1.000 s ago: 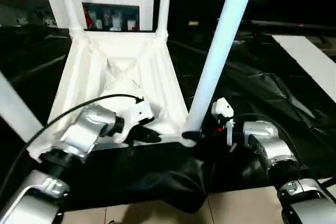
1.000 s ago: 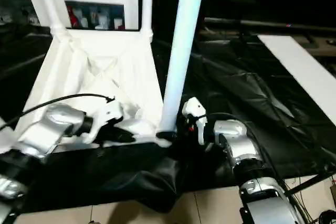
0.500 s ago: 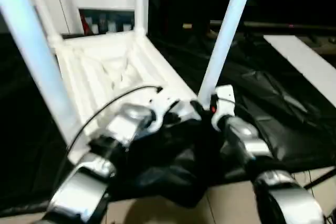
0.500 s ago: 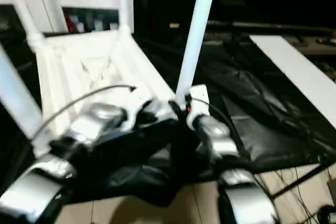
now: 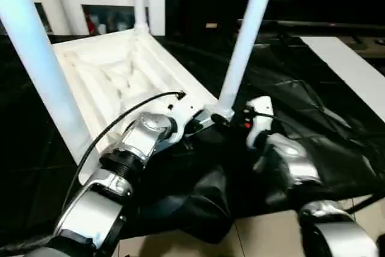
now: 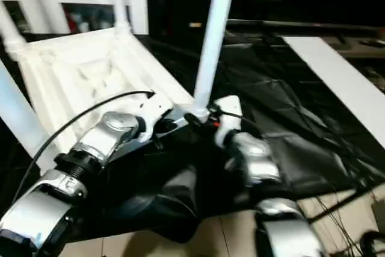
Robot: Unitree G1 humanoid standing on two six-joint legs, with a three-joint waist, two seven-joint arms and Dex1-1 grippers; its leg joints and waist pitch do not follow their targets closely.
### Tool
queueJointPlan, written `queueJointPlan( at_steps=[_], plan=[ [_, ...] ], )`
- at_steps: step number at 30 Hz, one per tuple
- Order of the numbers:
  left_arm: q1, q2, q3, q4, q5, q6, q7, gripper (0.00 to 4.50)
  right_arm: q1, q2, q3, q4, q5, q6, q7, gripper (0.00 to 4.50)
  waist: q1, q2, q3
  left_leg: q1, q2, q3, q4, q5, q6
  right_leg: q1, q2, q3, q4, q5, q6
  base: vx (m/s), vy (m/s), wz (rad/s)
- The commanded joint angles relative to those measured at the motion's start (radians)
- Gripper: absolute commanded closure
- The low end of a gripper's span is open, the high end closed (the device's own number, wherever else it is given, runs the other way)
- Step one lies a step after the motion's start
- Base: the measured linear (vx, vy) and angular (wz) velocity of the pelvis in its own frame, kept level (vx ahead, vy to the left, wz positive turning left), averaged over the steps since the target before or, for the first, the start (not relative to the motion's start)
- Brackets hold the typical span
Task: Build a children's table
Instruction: Rotate leg to tighten
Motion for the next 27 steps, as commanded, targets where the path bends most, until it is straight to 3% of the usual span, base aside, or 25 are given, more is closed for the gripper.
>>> queueJointPlan(
  at_steps=[1,4,5,9,12,13,15,17,20,21,22,24,26,27],
  plan=[
    [0.045,0.010,-0.018,-0.003,0.002,-0.024,-0.043,4.50,0.035,-0.051,0.006,-0.050,0.011,0.026,0.099,0.56,0.010,-0.010,-0.055,-0.006,0.018,0.006,-0.052,-0.153,0.105,0.053,-0.065,0.037,-0.078,-0.198,-0.196,0.000,0.000,0.00],
    [0.058,0.015,-0.002,-0.033,-0.025,-0.050,-0.077,4.50,0.073,-0.094,0.007,-0.091,0.020,0.028,0.169,0.56,0.011,-0.007,-0.053,-0.007,0.016,0.008,-0.051,-0.151,0.110,0.054,-0.063,0.035,-0.081,-0.186,-0.206,0.000,0.000,0.00],
    [0.058,0.015,-0.001,-0.033,-0.027,-0.050,-0.078,4.06,0.074,-0.095,0.007,-0.092,0.020,0.028,0.170,0.51,0.010,-0.007,-0.053,-0.007,0.016,0.007,-0.052,-0.159,0.106,0.053,-0.064,0.035,-0.082,-0.210,-0.205,0.000,0.000,0.00],
    [0.075,0.030,0.020,-0.101,-0.066,0.014,-0.122,3.77,0.073,-0.086,0.015,-0.106,0.022,0.027,0.166,0.51,0.004,-0.003,-0.052,-0.004,0.019,0.005,-0.055,-0.184,0.079,0.049,-0.064,0.035,-0.084,-0.265,-0.197,0.000,0.000,0.00],
    [0.089,0.050,0.041,-0.169,-0.087,0.042,-0.131,3.50,0.070,-0.061,0.034,-0.133,0.021,0.053,0.172,0.51,0.003,-0.004,-0.055,-0.004,0.021,0.004,-0.055,-0.161,0.078,0.049,-0.062,0.035,-0.076,-0.207,-0.214,0.000,0.000,0.00],
    [0.095,0.055,0.052,-0.202,-0.095,0.055,-0.129,3.43,0.073,-0.053,0.045,-0.147,0.023,0.063,0.185,0.51,0.004,-0.009,-0.062,-0.007,0.021,0.005,-0.050,-0.106,0.092,0.053,-0.060,0.036,-0.061,-0.103,-0.234,0.000,0.000,0.00],
    [0.103,0.062,0.061,-0.238,-0.105,0.070,-0.138,3.21,0.077,-0.048,0.053,-0.162,0.024,0.072,0.201,0.51,0.005,-0.007,-0.064,-0.006,0.023,0.006,-0.047,-0.063,0.110,0.053,-0.061,0.036,-0.052,-0.022,-0.257,0.000,0.000,0.00],
    [0.116,0.074,0.068,-0.287,-0.121,0.101,-0.160,3.10,0.073,-0.040,0.055,-0.165,0.021,0.072,0.201,0.51,0.005,-0.012,-0.061,-0.007,0.022,0.009,-0.045,-0.048,0.132,0.052,-0.061,0.035,-0.048,0.027,-0.280,0.000,0.000,0.00],
    [0.134,0.093,0.068,-0.344,-0.139,0.130,-0.191,2.84,0.057,-0.028,0.048,-0.149,0.019,0.064,0.185,0.51,0.005,-0.012,-0.057,-0.005,0.024,0.009,-0.048,-0.070,0.121,0.050,-0.062,0.036,-0.051,-0.011,-0.282,0.000,0.000,0.00],
    [0.158,0.122,0.058,-0.411,-0.157,0.173,-0.232,2.74,0.038,-0.014,0.039,-0.131,0.019,0.050,0.163,0.51,0.006,-0.011,-0.056,-0.003,0.027,0.007,-0.050,-0.092,0.100,0.050,-0.067,0.037,-0.050,-0.050,-0.278,0.000,0.000,0.00],
    [0.184,0.156,0.038,-0.475,-0.170,0.210,-0.276,2.70,0.023,-0.003,0.037,-0.117,0.016,0.039,0.149,0.51,0.003,-0.014,-0.052,-0.004,0.023,0.010,-0.051,-0.102,0.091,0.048,-0.062,0.037,-0.057,-0.078,-0.265,0.000,0.000,0.00],
    [0.191,0.166,0.033,-0.491,-0.174,0.220,-0.287,2.64,0.018,0.000,0.036,-0.113,0.016,0.037,0.145,0.51,0.001,-0.011,-0.050,-0.004,0.025,0.009,-0.054,-0.114,0.073,0.047,-0.063,0.037,-0.058,-0.115,-0.253,0.000,0.000,0.00],
    [0.213,0.195,0.016,-0.546,-0.186,0.253,-0.322,2.53,0.008,0.007,0.037,-0.106,0.014,0.037,0.137,0.51,0.001,-0.010,-0.051,-0.002,0.025,0.009,-0.054,-0.117,0.062,0.048,-0.064,0.039,-0.056,-0.115,-0.249,0.000,0.000,0.00],
    [0.231,0.219,0.002,-0.590,-0.194,0.280,-0.346,2.30,-0.001,0.015,0.040,-0.097,0.011,0.033,0.131,0.51,0.000,-0.014,-0.050,-0.003,0.025,0.011,-0.054,-0.116,0.061,0.046,-0.061,0.039,-0.057,-0.116,-0.245,0.000,0.000,0.00]
  ],
)
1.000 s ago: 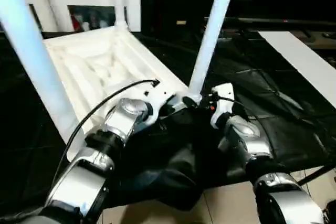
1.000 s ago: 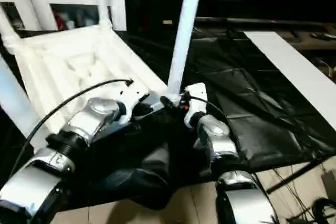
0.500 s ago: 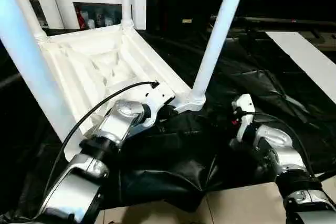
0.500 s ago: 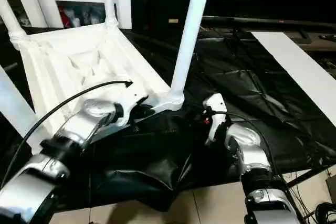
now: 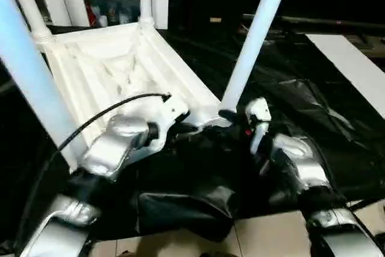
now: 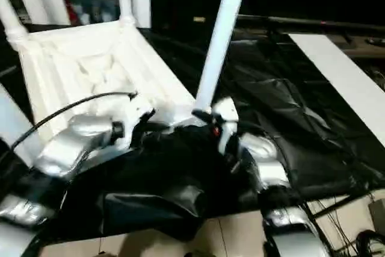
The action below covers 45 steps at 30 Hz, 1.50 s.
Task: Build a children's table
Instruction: Rotate leg to tighten
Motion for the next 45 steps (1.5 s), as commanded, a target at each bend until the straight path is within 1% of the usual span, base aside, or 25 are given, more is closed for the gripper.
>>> queueJointPlan(
  at_steps=[1,2,4,5,7,10,12,16,19,20,22,23,25,27,28,29,30,32,33,34,35,37,39,42,45],
  plan=[
    [0.035,0.042,-0.041,-0.118,-0.031,0.075,-0.061,2.25,-0.025,0.011,-0.006,0.032,-0.007,-0.008,-0.015,0.51,0.003,0.004,-0.062,0.009,0.021,0.009,-0.055,-0.099,0.056,0.060,-0.064,0.040,-0.055,-0.101,-0.241,0.000,0.000,0.00],
    [0.041,0.048,-0.043,-0.132,-0.034,0.085,-0.066,2.25,-0.029,0.015,-0.005,0.036,-0.009,-0.009,-0.016,0.51,0.002,0.007,-0.062,0.009,0.023,0.007,-0.056,-0.097,0.053,0.061,-0.066,0.040,-0.052,-0.095,-0.246,0.000,0.000,0.00],
    [0.051,0.054,-0.043,-0.155,-0.033,0.102,-0.057,2.05,-0.043,0.030,-0.002,0.051,-0.012,-0.014,-0.021,0.51,0.000,0.007,-0.062,0.009,0.019,0.010,-0.055,-0.092,0.051,0.060,-0.062,0.040,-0.052,-0.083,-0.247,0.000,0.000,0.00],
    [0.053,0.050,-0.040,-0.157,-0.029,0.109,-0.046,1.95,-0.053,0.039,0.001,0.064,-0.016,-0.021,-0.026,0.51,0.000,0.005,-0.062,0.008,0.019,0.010,-0.054,-0.088,0.052,0.061,-0.061,0.041,-0.051,-0.073,-0.247,0.000,0.000,0.00],
    [0.056,0.046,-0.043,-0.163,-0.018,0.115,-0.030,1.78,-0.071,0.056,0.003,0.093,-0.025,-0.044,-0.044,0.51,0.000,0.005,-0.062,0.008,0.019,0.010,-0.054,-0.087,0.049,0.062,-0.063,0.041,-0.051,-0.071,-0.247,0.000,0.000,0.00],
    [0.054,0.033,-0.052,-0.166,0.001,0.119,0.002,1.61,-0.103,0.084,-0.002,0.143,-0.049,-0.079,-0.132,0.51,-0.001,0.006,-0.062,0.009,0.018,0.009,-0.055,-0.099,0.035,0.061,-0.063,0.041,-0.053,-0.102,-0.235,0.000,0.000,0.00],
    [0.058,0.028,-0.060,-0.185,-0.014,0.136,0.000,1.42,-0.130,0.110,-0.015,0.187,-0.056,-0.094,-0.199,0.51,-0.001,0.006,-0.063,0.009,0.016,0.010,-0.054,-0.095,0.027,0.062,-0.063,0.042,-0.051,-0.103,-0.228,0.000,0.000,0.00],
    [0.066,0.024,-0.056,-0.200,-0.039,0.110,-0.020,1.19,-0.172,0.137,-0.038,0.247,-0.068,-0.106,-0.322,0.51,-0.001,0.005,-0.065,0.009,0.014,0.011,-0.052,-0.074,0.023,0.062,-0.060,0.042,-0.044,-0.065,-0.227,0.000,0.000,0.00],
    [0.073,0.024,-0.041,-0.205,-0.066,0.070,-0.042,0.87,-0.200,0.136,-0.053,0.293,-0.083,-0.116,-0.407,0.51,0.000,0.004,-0.066,0.009,0.012,0.012,-0.051,-0.066,0.026,0.063,-0.058,0.042,-0.041,-0.037,-0.223,0.000,0.000,0.00],
    [0.078,0.022,-0.029,-0.206,-0.083,0.061,-0.053,0.87,-0.214,0.132,-0.063,0.315,-0.086,-0.117,-0.451,0.51,-0.001,0.003,-0.066,0.009,0.012,0.013,-0.051,-0.067,0.027,0.063,-0.058,0.042,-0.042,-0.039,-0.222,0.000,0.000,0.00],
    [0.086,0.024,-0.023,-0.209,-0.104,0.037,-0.082,0.77,-0.234,0.124,-0.080,0.346,-0.084,-0.122,-0.510,0.51,0.000,0.004,-0.065,0.011,0.011,0.014,-0.051,-0.083,0.017,0.059,-0.057,0.042,-0.043,-0.058,-0.218,0.000,0.000,0.00],
    [0.090,0.023,-0.020,-0.211,-0.114,0.030,-0.094,0.61,-0.242,0.117,-0.087,0.359,-0.085,-0.123,-0.538,0.51,0.002,0.005,-0.065,0.013,0.013,0.014,-0.051,-0.097,0.011,0.058,-0.057,0.042,-0.043,-0.070,-0.212,0.000,0.000,0.00],
    [0.096,0.026,-0.024,-0.220,-0.122,0.026,-0.109,0.45,-0.258,0.106,-0.096,0.389,-0.092,-0.129,-0.586,0.51,0.002,0.006,-0.065,0.013,0.013,0.014,-0.051,-0.109,0.004,0.057,-0.057,0.042,-0.042,-0.074,-0.206,0.000,0.000,0.00],
    [0.101,0.030,-0.030,-0.232,-0.125,0.032,-0.117,0.30,-0.267,0.095,-0.099,0.407,-0.101,-0.129,-0.625,0.51,0.003,0.005,-0.063,0.012,0.013,0.015,-0.050,-0.114,-0.001,0.056,-0.056,0.043,-0.042,-0.076,-0.199,0.000,0.000,0.00],
    [0.107,0.029,-0.035,-0.247,-0.131,0.032,-0.118,0.09,-0.278,0.073,-0.100,0.430,-0.119,-0.128,-0.695,0.51,0.004,0.002,-0.063,0.012,0.013,0.015,-0.050,-0.121,-0.001,0.056,-0.056,0.043,-0.043,-0.086,-0.194,0.000,0.000,0.00],
    [0.108,0.029,-0.035,-0.247,-0.131,0.032,-0.118,0.04,-0.279,0.072,-0.101,0.432,-0.119,-0.128,-0.698,0.51,0.008,0.002,-0.062,0.013,0.012,0.016,-0.050,-0.126,-0.009,0.054,-0.056,0.043,-0.044,-0.107,-0.185,0.000,0.000,0.00],
    [0.110,0.026,-0.033,-0.248,-0.137,0.030,-0.113,0.04,-0.286,0.062,-0.104,0.446,-0.124,-0.128,-0.730,0.51,0.013,0.004,-0.060,0.018,0.012,0.018,-0.049,-0.146,-0.016,0.048,-0.055,0.044,-0.047,-0.132,-0.178,0.000,0.000,0.00],
    [0.113,0.023,-0.032,-0.246,-0.148,0.025,-0.112,0.02,-0.294,0.045,-0.110,0.464,-0.130,-0.126,-0.777,0.51,0.021,0.004,-0.058,0.024,0.013,0.022,-0.049,-0.180,-0.023,0.041,-0.051,0.044,-0.051,-0.163,-0.167,0.000,0.000,0.00],
    [0.114,0.023,-0.031,-0.245,-0.151,0.022,-0.114,0.02,-0.297,0.040,-0.112,0.470,-0.133,-0.126,-0.786,0.51,0.023,0.004,-0.057,0.023,0.013,0.022,-0.049,-0.186,-0.027,0.041,-0.050,0.044,-0.051,-0.173,-0.161,0.000,0.000,0.00],
    [0.116,0.024,-0.030,-0.244,-0.154,0.020,-0.114,0.02,-0.299,0.037,-0.113,0.474,-0.135,-0.126,-0.792,0.51,0.024,0.000,-0.057,0.018,0.013,0.021,-0.049,-0.195,-0.033,0.044,-0.050,0.045,-0.051,-0.194,-0.151,0.000,0.000,0.00],
    [0.117,0.025,-0.028,-0.240,-0.156,0.018,-0.114,0.02,-0.300,0.032,-0.111,0.478,-0.142,-0.126,-0.800,0.51,0.025,-0.001,-0.057,0.016,0.012,0.021,-0.049,-0.202,-0.039,0.044,-0.051,0.045,-0.053,-0.214,-0.139,0.000,0.000,0.00],
    [0.120,0.035,-0.027,-0.230,-0.157,0.013,-0.117,0.02,-0.302,0.027,-0.109,0.487,-0.146,-0.130,-0.807,0.51,0.023,-0.002,-0.059,0.010,0.011,0.019,-0.048,-0.201,-0.042,0.046,-0.052,0.045,-0.052,-0.226,-0.127,0.000,0.000,0.00],
    [0.123,0.042,-0.027,-0.227,-0.157,0.015,-0.124,0.02,-0.303,0.025,-0.109,0.492,-0.145,-0.134,-0.809,0.51,0.020,-0.002,-0.060,0.008,0.011,0.018,-0.047,-0.199,-0.041,0.046,-0.052,0.045,-0.052,-0.228,-0.121,0.000,0.000,0.00],
    [0.127,0.056,-0.025,-0.229,-0.163,0.023,-0.133,0.02,-0.302,0.025,-0.110,0.497,-0.147,-0.139,-0.813,0.51,0.018,-0.002,-0.061,0.006,0.011,0.019,-0.045,-0.181,-0.035,0.047,-0.051,0.044,-0.048,-0.201,-0.127,0.000,0.000,0.00],
    [0.141,0.100,-0.011,-0.257,-0.194,0.044,-0.167,0.02,-0.303,0.025,-0.112,0.505,-0.150,-0.143,-0.824,0.51,0.016,-0.002,-0.061,0.006,0.010,0.019,-0.045,-0.178,-0.037,0.047,-0.050,0.044,-0.046,-0.196,-0.131,0.000,0.000,0.00]
  ],
)
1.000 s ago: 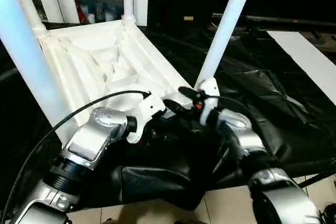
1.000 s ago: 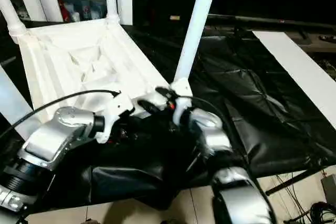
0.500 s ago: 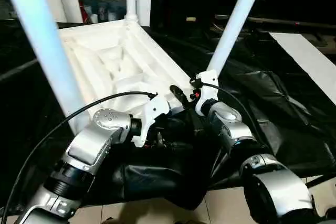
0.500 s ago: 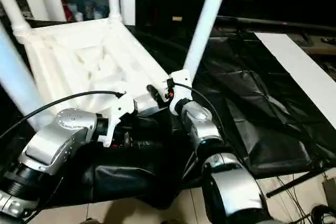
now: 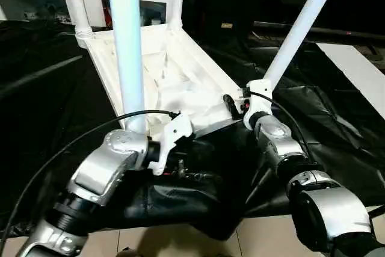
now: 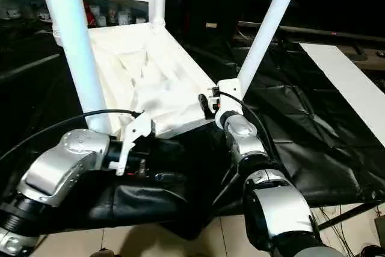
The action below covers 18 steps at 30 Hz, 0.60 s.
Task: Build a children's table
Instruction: Rotate leg to tighten
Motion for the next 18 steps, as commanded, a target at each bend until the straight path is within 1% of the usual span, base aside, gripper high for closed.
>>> queueJointPlan(
  at_steps=[1,2,4,5,7,8,10,11,13,14,17,18],
  plan=[
    [0.013,0.045,0.035,-0.027,-0.019,0.026,-0.028,0.02,-0.011,-0.045,-0.033,0.022,0.004,-0.008,-0.051,0.51,-0.011,0.007,-0.064,0.010,0.004,0.012,-0.065,-0.185,-0.032,0.045,-0.052,0.039,-0.064,-0.195,-0.137,0.000,0.000,0.00],
    [0.023,0.067,0.047,-0.047,-0.035,0.038,-0.045,0.02,-0.011,-0.045,-0.035,0.022,0.006,-0.009,-0.046,0.51,-0.012,0.008,-0.063,0.013,0.003,0.013,-0.065,-0.190,-0.032,0.041,-0.049,0.038,-0.066,-0.205,-0.135,0.000,0.000,0.00],
    [0.040,0.105,0.083,-0.081,-0.073,0.071,-0.066,0.02,-0.011,-0.044,-0.040,0.023,0.009,-0.010,-0.031,0.51,-0.014,0.010,-0.063,0.013,0.004,0.012,-0.066,-0.184,-0.037,0.042,-0.048,0.038,-0.062,-0.191,-0.139,0.000,0.000,0.00],
    [0.050,0.131,0.103,-0.097,-0.089,0.083,-0.081,0.02,-0.012,-0.041,-0.040,0.023,0.012,-0.010,-0.016,0.51,-0.015,0.009,-0.063,0.012,0.004,0.013,-0.067,-0.181,-0.038,0.043,-0.048,0.038,-0.061,-0.183,-0.141,0.000,0.000,0.00],
    [0.067,0.172,0.140,-0.122,-0.115,0.105,-0.101,0.02,-0.012,-0.036,-0.036,0.022,0.012,-0.013,0.005,0.51,-0.016,0.011,-0.063,0.011,0.004,0.013,-0.066,-0.179,-0.038,0.044,-0.047,0.038,-0.059,-0.166,-0.148,0.000,0.000,0.00],
    [0.076,0.191,0.160,-0.133,-0.127,0.116,-0.108,0.02,-0.013,-0.034,-0.033,0.020,0.010,-0.015,0.015,0.51,-0.019,0.010,-0.063,0.009,0.003,0.013,-0.067,-0.183,-0.039,0.045,-0.046,0.038,-0.059,-0.169,-0.148,0.000,0.000,0.00],
    [0.100,0.236,0.204,-0.154,-0.156,0.137,-0.120,0.02,-0.012,-0.027,-0.034,0.016,0.010,-0.016,0.031,0.51,-0.023,0.007,-0.059,0.008,0.003,0.012,-0.068,-0.205,-0.043,0.043,-0.047,0.039,-0.063,-0.209,-0.141,0.000,0.000,0.00],
    [0.109,0.249,0.211,-0.160,-0.163,0.141,-0.122,0.02,-0.012,-0.026,-0.034,0.015,0.010,-0.016,0.042,0.51,-0.025,0.007,-0.058,0.009,0.003,0.011,-0.067,-0.226,-0.046,0.041,-0.049,0.039,-0.066,-0.247,-0.134,0.000,0.000,0.00],
    [0.139,0.281,0.227,-0.185,-0.181,0.154,-0.136,0.02,-0.006,-0.023,-0.024,0.007,0.004,-0.020,0.076,0.51,-0.030,0.011,-0.056,0.010,0.005,0.008,-0.069,-0.255,-0.054,0.038,-0.049,0.039,-0.069,-0.287,-0.130,0.000,0.000,0.00],
    [0.150,0.292,0.234,-0.195,-0.189,0.160,-0.141,0.02,-0.004,-0.022,-0.019,0.005,0.001,-0.021,0.088,0.51,-0.033,0.010,-0.053,0.012,0.005,0.008,-0.069,-0.272,-0.055,0.034,-0.047,0.039,-0.073,-0.311,-0.126,0.000,0.000,0.00],
    [0.207,0.340,0.268,-0.223,-0.205,0.176,-0.155,0.02,0.023,-0.015,0.008,-0.025,-0.001,-0.036,0.207,0.51,-0.037,0.010,-0.052,0.011,0.007,0.005,-0.070,-0.297,-0.057,0.034,-0.047,0.040,-0.073,-0.339,-0.121,0.000,0.000,0.00],
    [0.233,0.360,0.296,-0.232,-0.217,0.187,-0.161,0.02,0.046,-0.016,0.021,-0.049,0.001,-0.034,0.260,0.51,-0.040,0.008,-0.053,0.009,0.006,0.004,-0.070,-0.296,-0.053,0.035,-0.047,0.040,-0.073,-0.333,-0.121,0.000,0.000,0.00]
  ],
)
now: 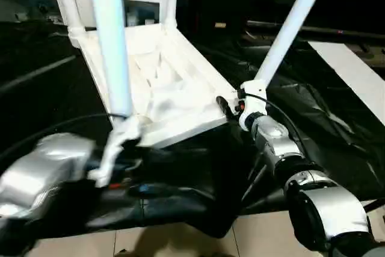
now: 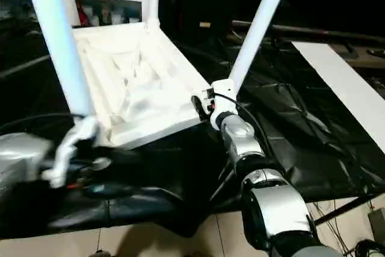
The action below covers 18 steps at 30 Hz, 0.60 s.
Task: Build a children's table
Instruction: Rotate leg to tighten, then rotate table base
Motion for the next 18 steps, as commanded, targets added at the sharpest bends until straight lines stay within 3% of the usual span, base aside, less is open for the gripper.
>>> queueJointPlan(
  at_steps=[1,5,9,12,18],
  plan=[
    [0.017,0.026,0.054,-0.020,-0.017,0.021,-0.011,0.02,0.033,-0.020,0.018,-0.039,0.004,-0.009,0.076,0.51,-0.007,0.023,-0.053,0.009,0.005,0.006,-0.073,-0.294,-0.047,0.036,-0.049,0.041,-0.079,-0.323,-0.129,0.000,0.000,0.00],
    [0.053,0.061,0.086,-0.048,-0.041,0.034,-0.007,0.02,0.065,-0.034,0.028,-0.066,-0.004,-0.017,0.107,0.51,-0.008,0.020,-0.055,0.013,0.006,0.007,-0.073,-0.272,-0.048,0.035,-0.047,0.040,-0.073,-0.259,-0.154,0.000,0.000,0.00],
    [0.102,0.095,0.170,-0.048,-0.061,0.046,0.007,0.02,0.123,-0.058,0.015,-0.107,-0.001,-0.019,0.108,0.51,-0.007,0.021,-0.054,0.014,0.005,0.011,-0.072,-0.260,-0.046,0.036,-0.044,0.042,-0.073,-0.222,-0.160,0.000,0.000,0.00],
    [0.142,0.120,0.277,-0.008,-0.081,0.053,0.027,0.02,0.191,-0.071,0.003,-0.175,0.010,0.007,0.122,0.51,-0.007,0.022,-0.052,0.013,0.003,0.010,-0.073,-0.275,-0.047,0.037,-0.044,0.042,-0.077,-0.247,-0.154,0.000,0.000,0.00],
    [0.166,0.142,0.348,0.081,-0.041,0.016,0.057,0.02,0.257,-0.081,0.006,-0.224,0.004,0.034,0.109,0.51,-0.010,0.020,-0.051,0.016,0.004,0.005,-0.076,-0.311,-0.042,0.034,-0.043,0.042,-0.083,-0.300,-0.144,0.000,0.000,0.00]
  ],
)
